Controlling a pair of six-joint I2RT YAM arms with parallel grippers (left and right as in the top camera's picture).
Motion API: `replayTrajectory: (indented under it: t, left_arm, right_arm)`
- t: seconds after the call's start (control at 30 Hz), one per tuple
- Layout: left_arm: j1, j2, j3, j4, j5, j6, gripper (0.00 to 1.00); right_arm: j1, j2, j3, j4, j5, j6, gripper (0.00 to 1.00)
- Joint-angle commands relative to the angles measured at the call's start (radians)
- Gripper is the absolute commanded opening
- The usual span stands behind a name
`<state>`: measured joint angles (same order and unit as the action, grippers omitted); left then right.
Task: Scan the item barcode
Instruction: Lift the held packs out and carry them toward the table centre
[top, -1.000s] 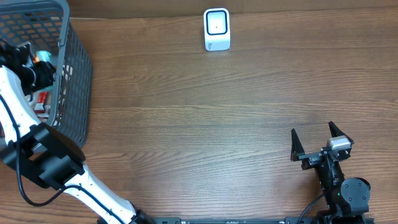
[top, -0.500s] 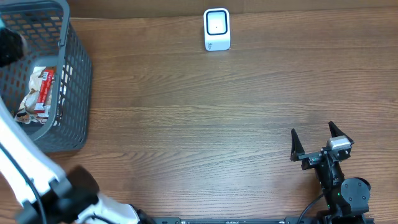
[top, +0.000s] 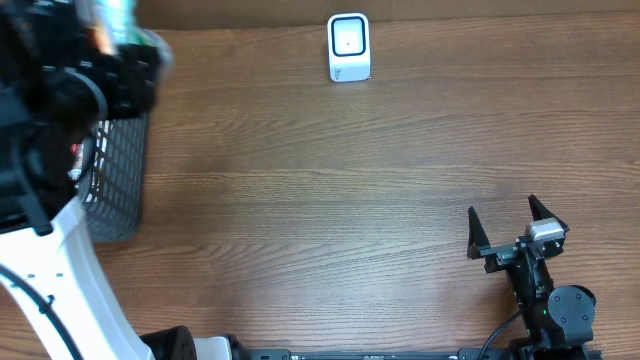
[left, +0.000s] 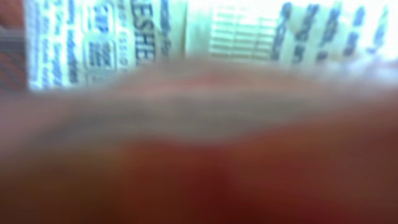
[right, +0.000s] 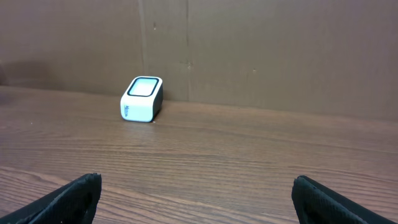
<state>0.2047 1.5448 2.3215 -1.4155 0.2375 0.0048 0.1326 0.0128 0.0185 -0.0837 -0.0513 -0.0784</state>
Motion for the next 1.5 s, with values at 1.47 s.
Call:
replayTrajectory:
  t: [1.47]
  left_arm:
    - [-1.095,0.678,0.015,0.010,-0.332,-0.577,0.47]
  right_arm:
    - [0.000,-0.010,-0.011,0.003,0.006,-0.001,1.00]
